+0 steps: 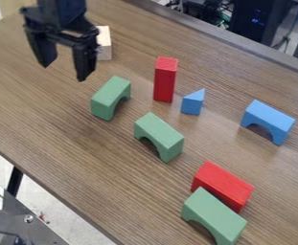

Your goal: Move arch just little bit

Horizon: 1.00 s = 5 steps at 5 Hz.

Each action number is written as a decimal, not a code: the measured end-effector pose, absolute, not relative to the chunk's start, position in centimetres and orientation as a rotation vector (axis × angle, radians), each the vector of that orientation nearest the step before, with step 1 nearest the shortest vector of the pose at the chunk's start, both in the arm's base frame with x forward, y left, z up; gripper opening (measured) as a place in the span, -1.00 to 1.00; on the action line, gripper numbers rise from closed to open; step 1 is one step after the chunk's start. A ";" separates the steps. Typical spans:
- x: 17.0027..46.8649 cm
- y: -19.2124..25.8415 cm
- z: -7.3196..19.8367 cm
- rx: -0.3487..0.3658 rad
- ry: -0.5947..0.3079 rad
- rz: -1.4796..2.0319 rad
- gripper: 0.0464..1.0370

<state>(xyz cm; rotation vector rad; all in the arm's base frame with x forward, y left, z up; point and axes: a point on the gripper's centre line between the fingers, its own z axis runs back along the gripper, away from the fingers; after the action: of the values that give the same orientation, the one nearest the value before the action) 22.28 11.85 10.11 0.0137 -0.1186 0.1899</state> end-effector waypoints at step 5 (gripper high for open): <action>23.5 16.3 1.9 0.108 -0.069 0.283 0.92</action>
<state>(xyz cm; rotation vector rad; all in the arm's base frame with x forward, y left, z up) 23.51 16.28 1.88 0.1076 -0.0691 0.2830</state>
